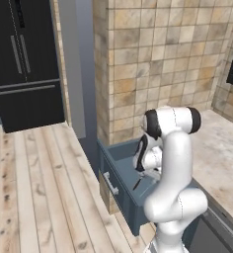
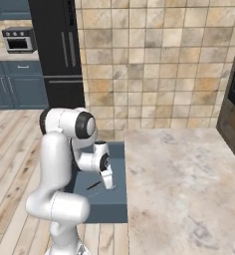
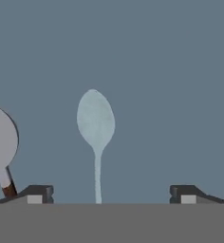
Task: Organize the utensils by type. Pick up the wooden spoons from the counter and place them in the open cabinet. Then pick up the metallic utensils from the counter and place them in the open drawer.
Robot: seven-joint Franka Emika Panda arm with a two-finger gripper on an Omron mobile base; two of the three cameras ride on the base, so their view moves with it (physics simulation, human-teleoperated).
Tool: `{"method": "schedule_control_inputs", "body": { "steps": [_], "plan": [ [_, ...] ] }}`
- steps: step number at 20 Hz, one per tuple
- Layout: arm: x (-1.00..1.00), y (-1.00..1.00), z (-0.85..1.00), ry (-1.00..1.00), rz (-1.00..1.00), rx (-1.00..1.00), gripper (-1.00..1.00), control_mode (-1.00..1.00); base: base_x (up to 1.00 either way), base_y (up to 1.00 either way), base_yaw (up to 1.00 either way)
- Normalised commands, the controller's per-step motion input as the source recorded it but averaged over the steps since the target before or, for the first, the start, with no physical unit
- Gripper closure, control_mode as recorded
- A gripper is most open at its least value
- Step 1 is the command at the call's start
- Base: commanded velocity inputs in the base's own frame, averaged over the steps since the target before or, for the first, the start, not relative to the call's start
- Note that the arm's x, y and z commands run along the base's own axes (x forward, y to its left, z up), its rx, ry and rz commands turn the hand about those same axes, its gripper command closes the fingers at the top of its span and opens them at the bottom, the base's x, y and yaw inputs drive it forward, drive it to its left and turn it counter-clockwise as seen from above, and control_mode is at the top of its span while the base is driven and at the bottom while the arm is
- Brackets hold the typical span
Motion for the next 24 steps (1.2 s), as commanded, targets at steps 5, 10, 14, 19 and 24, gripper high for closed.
{"method": "schedule_control_inputs", "body": {
  "steps": [5,10,14,19,24],
  "plan": [
    [-0.22,0.02,0.65,-0.15,0.06,0.0,-1.0,-1.0,0.0,0.0,0.0],
    [-0.34,0.15,0.71,-0.22,0.19,-0.05,-1.0,-1.0,0.0,0.0,0.0],
    [-0.24,0.17,0.81,-0.13,0.24,-0.09,-1.0,-1.0,0.0,0.0,0.0],
    [-0.22,0.1,0.89,0.0,0.17,-0.04,-1.0,-1.0,0.0,0.0,0.0],
    [-0.19,0.1,0.9,0.0,0.15,0.0,-1.0,-1.0,0.0,0.0,0.0]
  ]
}}
